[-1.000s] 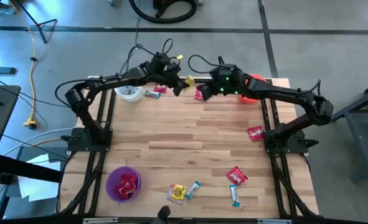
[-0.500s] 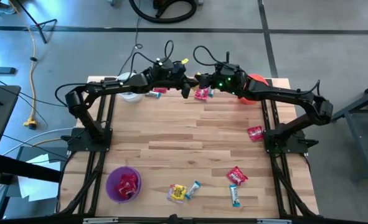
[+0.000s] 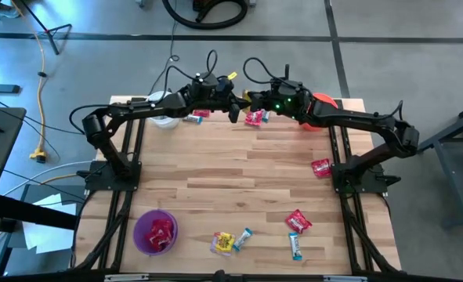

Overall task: Sort candy
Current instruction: Put the yellow candy into the orange bucket

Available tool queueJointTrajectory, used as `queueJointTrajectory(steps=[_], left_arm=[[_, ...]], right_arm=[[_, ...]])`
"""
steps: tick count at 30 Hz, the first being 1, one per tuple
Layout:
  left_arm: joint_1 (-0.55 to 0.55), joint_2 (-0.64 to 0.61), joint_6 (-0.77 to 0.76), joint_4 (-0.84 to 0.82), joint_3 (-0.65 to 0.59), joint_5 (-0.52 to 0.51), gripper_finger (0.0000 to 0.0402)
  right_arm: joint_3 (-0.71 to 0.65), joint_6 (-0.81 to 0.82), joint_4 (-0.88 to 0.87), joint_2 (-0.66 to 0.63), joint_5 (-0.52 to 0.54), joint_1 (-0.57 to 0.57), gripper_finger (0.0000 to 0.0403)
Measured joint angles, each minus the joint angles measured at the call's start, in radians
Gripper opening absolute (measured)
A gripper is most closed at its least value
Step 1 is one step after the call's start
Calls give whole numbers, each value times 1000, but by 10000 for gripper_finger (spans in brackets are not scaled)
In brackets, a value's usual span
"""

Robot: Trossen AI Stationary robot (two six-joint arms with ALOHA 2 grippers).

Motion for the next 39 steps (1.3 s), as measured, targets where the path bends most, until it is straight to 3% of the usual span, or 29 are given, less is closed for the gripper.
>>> queueJointTrajectory(steps=[13, 19, 25, 31, 39], left_arm=[[0, 0, 5, -8, 0, 78, 75], [3, -44, 214, -93, -8, 51, 74], [4, -99, 284, -27, -122, 34, 14], [6, -135, 236, 58, -245, 33, 8], [4, -153, 225, 68, -257, 28, 1]], right_arm=[[-1, -111, -86, -85, -5, -104, 4], [-1, -206, -400, -205, 92, -212, 2], [-1, -228, -787, -296, 208, -360, 1], [-2, -254, -957, -238, 318, -437, 1], [-2, -296, -956, -15, 442, -473, 1]])
